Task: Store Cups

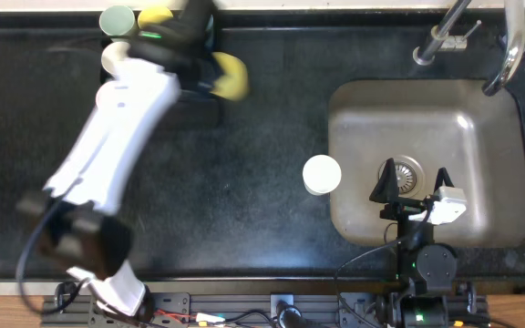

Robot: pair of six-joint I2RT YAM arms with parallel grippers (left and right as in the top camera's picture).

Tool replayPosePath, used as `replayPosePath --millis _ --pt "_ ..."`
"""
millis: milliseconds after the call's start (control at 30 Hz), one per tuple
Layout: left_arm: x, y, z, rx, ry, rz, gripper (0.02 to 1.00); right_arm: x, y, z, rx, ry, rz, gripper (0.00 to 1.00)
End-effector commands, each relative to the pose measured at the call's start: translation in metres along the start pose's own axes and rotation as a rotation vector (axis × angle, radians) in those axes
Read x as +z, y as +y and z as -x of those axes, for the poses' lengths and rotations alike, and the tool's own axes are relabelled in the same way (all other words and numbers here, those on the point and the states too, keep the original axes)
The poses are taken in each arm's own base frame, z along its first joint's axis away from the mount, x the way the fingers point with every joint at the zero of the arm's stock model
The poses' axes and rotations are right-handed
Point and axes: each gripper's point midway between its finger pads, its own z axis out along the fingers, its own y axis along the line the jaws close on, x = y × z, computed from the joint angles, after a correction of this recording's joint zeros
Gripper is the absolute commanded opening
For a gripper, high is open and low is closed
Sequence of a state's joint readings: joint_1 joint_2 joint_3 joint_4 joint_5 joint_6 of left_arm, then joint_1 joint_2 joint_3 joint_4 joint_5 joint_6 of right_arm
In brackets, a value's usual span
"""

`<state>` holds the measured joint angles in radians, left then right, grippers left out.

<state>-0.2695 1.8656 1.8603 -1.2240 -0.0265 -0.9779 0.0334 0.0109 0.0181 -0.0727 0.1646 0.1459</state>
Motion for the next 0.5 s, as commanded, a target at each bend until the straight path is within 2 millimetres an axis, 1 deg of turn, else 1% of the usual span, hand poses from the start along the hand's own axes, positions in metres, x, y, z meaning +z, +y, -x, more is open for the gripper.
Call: replayPosePath --millis 33,100,200,300,500 --pt "-0.007 0.052 0.041 -0.160 -0.021 0.079 0.036 0.000 -0.001 -0.002 0.004 -0.002 -0.003 0.996" --pt "-0.002 0.068 0.049 -0.206 -0.008 0.098 0.036 0.000 -0.001 -0.002 0.004 -0.002 -0.003 0.998" --pt "0.006 0.084 0.052 -0.242 0.011 0.125 0.036 0.000 -0.001 -0.002 0.004 -0.002 -0.003 0.996" --pt "0.018 0.092 0.050 -0.252 0.022 0.142 0.036 0.000 -0.001 -0.003 0.004 -0.002 -0.004 0.998" --pt "0.033 0.093 0.050 -0.253 0.020 0.138 0.036 0.000 -0.001 -0.002 0.004 -0.002 -0.003 0.998"
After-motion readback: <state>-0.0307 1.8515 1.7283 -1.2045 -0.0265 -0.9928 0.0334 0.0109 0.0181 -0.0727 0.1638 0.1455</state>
